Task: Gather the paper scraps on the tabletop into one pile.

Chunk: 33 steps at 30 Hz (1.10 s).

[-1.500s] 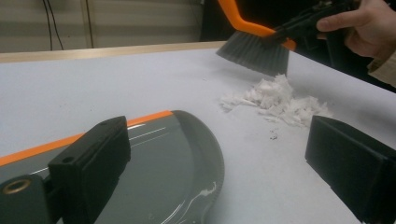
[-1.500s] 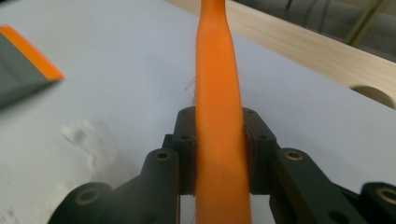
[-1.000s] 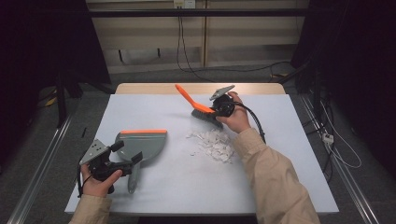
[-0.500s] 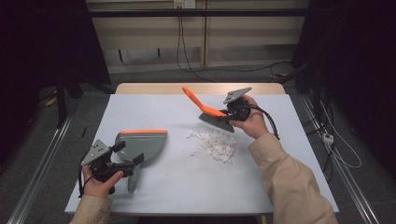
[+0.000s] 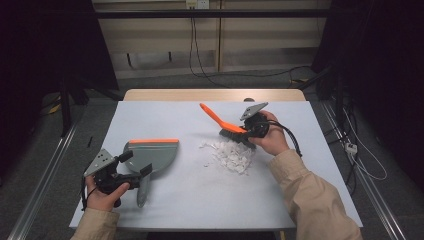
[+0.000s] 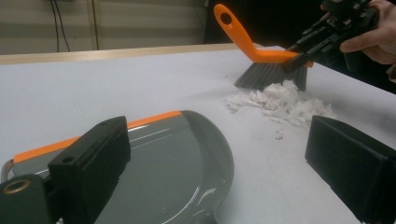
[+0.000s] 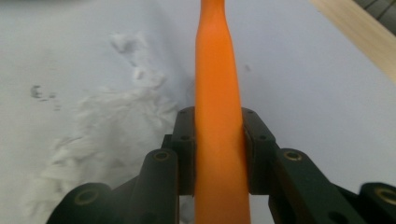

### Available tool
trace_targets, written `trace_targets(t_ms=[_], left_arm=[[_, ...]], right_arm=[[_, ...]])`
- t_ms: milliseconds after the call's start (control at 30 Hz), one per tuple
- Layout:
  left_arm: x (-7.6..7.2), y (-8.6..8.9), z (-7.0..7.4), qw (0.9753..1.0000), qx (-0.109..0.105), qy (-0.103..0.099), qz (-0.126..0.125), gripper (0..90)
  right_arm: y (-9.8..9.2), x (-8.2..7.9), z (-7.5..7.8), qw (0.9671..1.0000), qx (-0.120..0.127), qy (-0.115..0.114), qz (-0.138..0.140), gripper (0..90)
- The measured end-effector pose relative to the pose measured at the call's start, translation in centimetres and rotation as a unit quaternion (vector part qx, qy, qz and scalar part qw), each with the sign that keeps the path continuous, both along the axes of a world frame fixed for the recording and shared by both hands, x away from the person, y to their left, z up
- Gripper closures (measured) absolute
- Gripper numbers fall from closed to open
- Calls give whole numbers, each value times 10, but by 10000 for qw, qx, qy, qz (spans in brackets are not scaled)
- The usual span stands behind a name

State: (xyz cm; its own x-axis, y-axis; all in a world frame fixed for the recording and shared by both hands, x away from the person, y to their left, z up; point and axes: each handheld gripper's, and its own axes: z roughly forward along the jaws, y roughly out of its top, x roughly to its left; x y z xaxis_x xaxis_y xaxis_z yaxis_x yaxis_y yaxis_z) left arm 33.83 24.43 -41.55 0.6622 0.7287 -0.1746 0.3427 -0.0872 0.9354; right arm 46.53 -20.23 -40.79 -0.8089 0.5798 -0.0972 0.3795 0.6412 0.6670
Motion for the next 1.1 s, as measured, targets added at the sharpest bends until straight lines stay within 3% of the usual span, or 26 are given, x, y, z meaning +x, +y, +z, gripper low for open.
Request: trace_targets(t_ms=[167,233,333,500,533,633,733,867,900,933,1033,1067,1100], left_arm=[[1,-3,0,10000,33,39,-59,65],[0,-3,1,9999,36,61,-113,66],[0,-5,1,9998,-21,83,-195,66],[1,-6,-2,9997,-32,136,-219,66],[1,-6,-3,9997,-20,158,-208,66],[0,-6,-3,9997,-17,144,-174,66],[-1,-6,-3,9998,-26,148,-146,66],[-2,-3,-4,9999,-25,129,-65,66],[-2,-3,-4,9999,-25,129,-65,66],[-2,-2,-4,9999,-22,137,-59,66],[-2,-2,-4,9999,-25,135,-62,66],[-2,-2,-4,9999,-9,134,-82,66],[-2,-2,-4,9999,-9,134,-82,66]], right_arm=[[2,-15,8,9998,191,-38,-36,715],[0,-19,15,9994,221,-100,-243,715],[-15,-20,24,9968,485,-251,-592,715],[-26,-8,23,9939,489,-363,-919,715],[-24,3,17,9915,481,-415,-1131,716],[-18,23,6,9884,604,-424,-1325,715],[-8,42,-3,9893,485,-390,-1316,715],[6,55,-8,9928,330,-398,-1077,715],[6,55,-8,9928,330,-398,-1077,715],[13,55,-11,9954,176,-405,-847,716],[17,52,-10,9972,95,-411,-621,716],[19,46,-9,9984,-38,-428,-364,716],[18,43,-8,9988,-50,-405,-276,716]])
